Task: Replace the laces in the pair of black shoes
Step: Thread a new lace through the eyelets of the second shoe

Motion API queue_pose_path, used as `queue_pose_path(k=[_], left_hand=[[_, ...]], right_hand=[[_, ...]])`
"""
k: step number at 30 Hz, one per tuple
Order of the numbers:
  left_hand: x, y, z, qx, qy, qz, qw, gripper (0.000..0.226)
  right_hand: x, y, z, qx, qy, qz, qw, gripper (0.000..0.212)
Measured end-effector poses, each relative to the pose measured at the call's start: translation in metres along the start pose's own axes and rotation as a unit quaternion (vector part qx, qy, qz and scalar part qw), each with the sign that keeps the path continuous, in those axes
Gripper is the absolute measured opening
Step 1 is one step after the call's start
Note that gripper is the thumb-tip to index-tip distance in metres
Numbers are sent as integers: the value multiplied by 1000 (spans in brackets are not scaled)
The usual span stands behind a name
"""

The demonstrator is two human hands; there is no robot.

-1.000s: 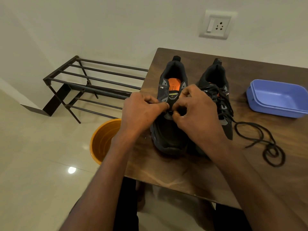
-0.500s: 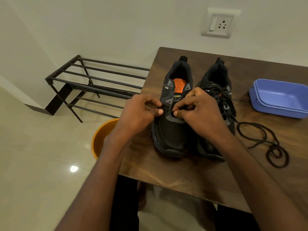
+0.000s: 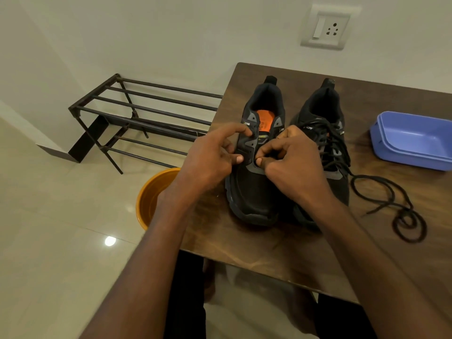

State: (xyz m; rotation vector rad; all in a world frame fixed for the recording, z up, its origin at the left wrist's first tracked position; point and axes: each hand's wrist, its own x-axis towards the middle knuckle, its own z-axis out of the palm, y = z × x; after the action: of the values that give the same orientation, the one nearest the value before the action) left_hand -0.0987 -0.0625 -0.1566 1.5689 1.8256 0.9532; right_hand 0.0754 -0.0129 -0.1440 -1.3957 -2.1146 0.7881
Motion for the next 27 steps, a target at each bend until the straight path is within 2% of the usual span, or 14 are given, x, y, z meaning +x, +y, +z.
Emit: queue_pose_path(k=[5, 8, 11, 15, 22, 25, 27], left_hand=[[0, -1, -1, 87, -43, 58, 994, 79], [2, -1, 1, 105, -36, 65, 992, 73], [2, -2, 2, 96, -26, 70, 993, 68], [3, -2, 2, 75, -17, 76, 994, 68], [4, -2, 4, 91, -10, 86, 992, 71], [-2, -3, -2, 71, -30, 85, 993, 67], [-7, -2, -5, 0, -15, 65, 998, 55]], right_hand=[[-3, -4, 7, -9, 16, 13, 1000, 11], [-4, -5, 6, -18, 9, 15, 1000, 12], [-7, -8, 10, -89, 29, 5, 996, 21], [-10, -10, 13, -154, 43, 7, 987, 17], [-2, -4, 5, -16, -45, 27, 999, 13], [-4, -3, 3, -5, -37, 19, 999, 11], [-6, -1, 5, -26, -23, -2, 999, 11]])
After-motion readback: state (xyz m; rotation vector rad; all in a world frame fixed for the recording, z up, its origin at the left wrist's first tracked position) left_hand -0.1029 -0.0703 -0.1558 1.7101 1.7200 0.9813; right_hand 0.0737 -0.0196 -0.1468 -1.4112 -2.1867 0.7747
